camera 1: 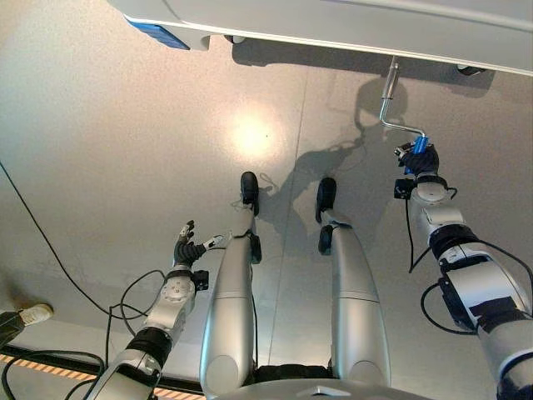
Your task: Raise the hospital bed
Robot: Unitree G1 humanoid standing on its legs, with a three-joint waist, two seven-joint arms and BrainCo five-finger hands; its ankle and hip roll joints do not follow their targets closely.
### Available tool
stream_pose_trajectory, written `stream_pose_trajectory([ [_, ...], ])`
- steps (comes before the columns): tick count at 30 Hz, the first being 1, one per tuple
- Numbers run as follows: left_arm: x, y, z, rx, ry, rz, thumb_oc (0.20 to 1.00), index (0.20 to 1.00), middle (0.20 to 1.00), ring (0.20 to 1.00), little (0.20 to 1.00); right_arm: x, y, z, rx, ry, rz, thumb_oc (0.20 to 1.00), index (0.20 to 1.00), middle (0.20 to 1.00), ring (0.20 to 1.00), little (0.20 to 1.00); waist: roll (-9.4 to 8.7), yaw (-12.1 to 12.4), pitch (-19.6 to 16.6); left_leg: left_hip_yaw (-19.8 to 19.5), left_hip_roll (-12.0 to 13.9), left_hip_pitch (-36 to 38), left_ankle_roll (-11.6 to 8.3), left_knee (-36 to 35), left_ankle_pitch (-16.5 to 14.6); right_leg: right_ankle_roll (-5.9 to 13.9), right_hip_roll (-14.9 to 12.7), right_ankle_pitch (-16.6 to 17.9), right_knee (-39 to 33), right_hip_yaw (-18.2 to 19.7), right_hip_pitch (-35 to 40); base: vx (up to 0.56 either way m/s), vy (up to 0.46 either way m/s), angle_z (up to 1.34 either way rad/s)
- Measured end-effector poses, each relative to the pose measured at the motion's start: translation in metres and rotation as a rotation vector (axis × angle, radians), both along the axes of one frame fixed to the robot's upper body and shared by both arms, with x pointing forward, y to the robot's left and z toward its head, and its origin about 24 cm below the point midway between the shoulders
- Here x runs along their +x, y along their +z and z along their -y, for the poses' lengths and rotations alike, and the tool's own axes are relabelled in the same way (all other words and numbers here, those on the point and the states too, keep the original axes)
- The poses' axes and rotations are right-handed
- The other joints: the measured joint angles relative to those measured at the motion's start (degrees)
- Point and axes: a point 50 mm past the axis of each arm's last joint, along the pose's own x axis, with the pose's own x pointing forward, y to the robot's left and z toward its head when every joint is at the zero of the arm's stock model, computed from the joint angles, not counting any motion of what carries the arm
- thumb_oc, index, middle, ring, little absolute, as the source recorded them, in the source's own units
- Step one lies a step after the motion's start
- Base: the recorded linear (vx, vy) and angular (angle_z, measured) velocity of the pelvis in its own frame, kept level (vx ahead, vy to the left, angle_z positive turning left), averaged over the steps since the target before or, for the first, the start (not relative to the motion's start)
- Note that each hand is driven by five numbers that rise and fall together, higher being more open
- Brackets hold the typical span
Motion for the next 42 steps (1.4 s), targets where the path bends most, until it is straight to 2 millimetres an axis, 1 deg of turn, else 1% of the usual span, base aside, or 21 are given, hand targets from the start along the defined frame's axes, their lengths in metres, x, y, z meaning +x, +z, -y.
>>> stream_pose_trajectory([
  [5,0.002,0.005,0.002,-0.006,-0.014,0.023,1.000,1.000,1.000,1.000,1.000,-0.008,-0.006,0.019,-0.019,-0.078,-0.059,0.200,0.200,0.200,0.200,0.200,0.27,2.4,0.0,-0.9,-0.6,-1.2,-0.09,0.2,0.2,-0.32,-0.7,-0.7,1.3,-0.7,-1.2,0.01,-0.004,0.12],
  [8,0.003,0.008,0.000,0.002,-0.019,0.035,1.000,1.000,1.000,1.000,1.000,-0.008,-0.005,0.023,-0.018,-0.098,-0.073,0.200,0.200,0.200,0.200,0.200,0.74,2.6,0.0,-2.0,-1.1,-3.1,-0.18,1.4,0.2,-0.40,-1.4,-1.4,2.7,-1.7,-2.6,0.00,0.017,0.17],
  [9,0.002,0.008,-0.002,0.012,-0.027,0.033,1.000,1.000,1.000,1.000,1.000,-0.005,0.001,0.024,-0.020,-0.104,-0.067,0.200,0.200,0.200,0.200,0.200,0.78,2.7,0.0,-2.1,-1.3,-4.3,-0.24,2.4,0.1,-0.44,-1.7,-1.7,3.5,-1.9,-3.5,0.01,0.007,0.12],
  [11,0.002,0.009,-0.004,0.019,-0.033,0.035,1.000,1.000,1.000,1.000,1.000,-0.007,0.001,0.028,-0.035,-0.116,-0.083,0.200,0.200,0.200,0.200,0.200,0.81,2.8,0.0,-2.5,-1.9,-5.7,-0.34,3.7,-0.2,-0.44,-2.3,-2.4,5.0,-1.9,-4.9,0.01,-0.006,0.14],
  [12,0.003,0.010,-0.005,0.025,-0.034,0.038,1.000,1.000,1.000,1.000,1.000,-0.005,0.007,0.029,-0.039,-0.122,-0.075,0.200,0.200,0.200,0.200,0.200,0.90,3.5,0.0,-2.7,-1.9,-7.1,-0.52,4.8,-0.4,-0.56,-2.3,-2.6,6.2,-2.0,-6.1,0.01,0.007,0.10],
  [13,0.003,0.011,-0.005,0.026,-0.039,0.043,1.000,1.000,1.000,1.000,1.000,-0.007,0.006,0.033,-0.043,-0.131,-0.081,0.200,0.200,0.200,0.200,0.200,0.97,3.9,0.0,-2.8,-2.0,-7.8,-0.57,5.6,-0.7,-0.71,-2.5,-3.0,6.7,-2.0,-6.9,0.01,0.015,0.10],
  [14,0.003,0.012,-0.006,0.032,-0.040,0.043,1.000,1.000,1.000,1.000,1.000,-0.004,0.012,0.031,-0.049,-0.129,-0.075,0.200,0.200,0.200,0.200,0.200,1.10,4.3,0.0,-3.1,-2.2,-8.8,-0.71,6.3,-0.8,-0.89,-2.7,-3.4,7.7,-2.1,-7.9,0.01,0.016,0.10],
  [16,0.002,0.013,-0.006,0.038,-0.052,0.045,1.000,1.000,1.000,1.000,1.000,-0.004,0.015,0.033,-0.061,-0.134,-0.079,0.200,0.200,0.200,0.200,0.200,1.30,4.9,0.0,-3.2,-2.2,-9.7,-0.61,7.1,-1.1,-0.83,-2.8,-3.7,8.7,-2.1,-8.9,0.02,-0.005,0.07],
  [17,0.000,0.014,-0.005,0.034,-0.059,0.057,1.000,1.000,1.000,1.000,1.000,-0.003,0.020,0.036,-0.094,-0.139,-0.089,0.200,0.200,0.200,0.200,0.200,1.68,5.4,0.0,-3.3,-2.3,-11.4,-0.80,8.8,-1.7,-1.00,-3.0,-4.1,10.2,-2.1,-10.3,0.09,-0.021,0.04],
  [22,-0.005,0.012,-0.002,0.034,-0.084,0.046,1.000,1.000,1.000,1.000,1.000,0.003,0.030,0.029,-0.147,-0.112,-0.082,0.200,0.200,0.200,0.200,0.200,2.16,5.6,0.0,-3.3,-2.0,-14.9,-1.09,12.7,-2.7,-1.62,-3.1,-5.2,13.8,-2.1,-13.3,0.03,-0.007,0.04],
  [24,-0.007,0.012,0.001,0.029,-0.100,0.050,1.000,1.000,1.000,1.000,1.000,0.004,0.031,0.027,-0.185,-0.099,-0.091,0.200,0.200,0.200,0.200,0.200,2.24,5.5,0.0,-3.3,-2.1,-15.7,-1.28,14.7,-3.2,-1.85,-3.3,-5.9,15.6,-2.0,-13.9,0.05,-0.001,0.05],
  [26,-0.009,0.014,0.003,0.021,-0.113,0.064,1.000,1.000,1.000,1.000,1.000,0.005,0.031,0.027,-0.210,-0.094,-0.101,0.200,0.200,0.200,0.200,0.200,2.25,5.7,0.0,-3.3,-2.1,-16.0,-1.33,15.1,-3.3,-1.92,-3.4,-6.1,16.0,-2.0,-14.2,0.01,0.001,0.03],
  [28,-0.011,0.012,0.005,0.018,-0.121,0.058,1.000,1.000,1.000,1.000,1.000,0.007,0.034,0.024,-0.220,-0.084,-0.094,0.200,0.200,0.200,0.200,0.200,2.26,5.6,-0.1,-3.4,-2.1,-16.6,-1.42,15.8,-3.4,-2.01,-3.4,-6.1,16.6,-2.0,-14.7,0.00,0.000,0.00],
  [33,-0.013,0.011,0.005,0.018,-0.120,0.054,1.000,1.000,1.000,1.000,1.000,0.011,0.036,0.016,-0.234,-0.072,-0.094,0.200,0.200,0.200,0.200,0.200,2.33,5.6,-0.1,-3.4,-2.3,-17.5,-1.46,16.9,-3.6,-2.16,-3.6,-6.5,17.9,-2.1,-15.5,0.00,0.007,0.02],
  [36,-0.013,0.011,0.004,0.018,-0.119,0.053,1.000,1.000,1.000,1.000,1.000,0.014,0.035,0.008,-0.258,-0.056,-0.113,0.200,0.200,0.200,0.200,0.200,2.35,5.7,-0.1,-3.7,-2.5,-17.6,-1.58,17.3,-3.7,-2.30,-3.9,-6.9,18.5,-2.2,-15.6,0.01,0.005,0.05],
  [39,-0.014,0.010,0.004,0.019,-0.117,0.049,1.000,1.000,1.000,1.000,1.000,0.015,0.035,0.006,-0.263,-0.054,-0.118,0.200,0.200,0.200,0.200,0.200,2.37,5.7,-0.1,-3.9,-2.6,-17.7,-1.72,17.7,-3.8,-2.29,-4.0,-7.0,18.8,-2.3,-15.6,0.00,0.000,0.00],
  [42,-0.014,0.010,0.003,0.016,-0.112,0.048,1.000,1.000,1.000,1.000,1.000,0.020,0.036,-0.009,-0.257,-0.015,-0.106,0.200,0.200,0.200,0.200,0.200,2.42,5.5,-0.1,-4.1,-2.8,-17.8,-1.88,18.3,-4.1,-2.41,-3.9,-7.2,19.2,-2.6,-15.5,0.00,0.027,-0.01],
])
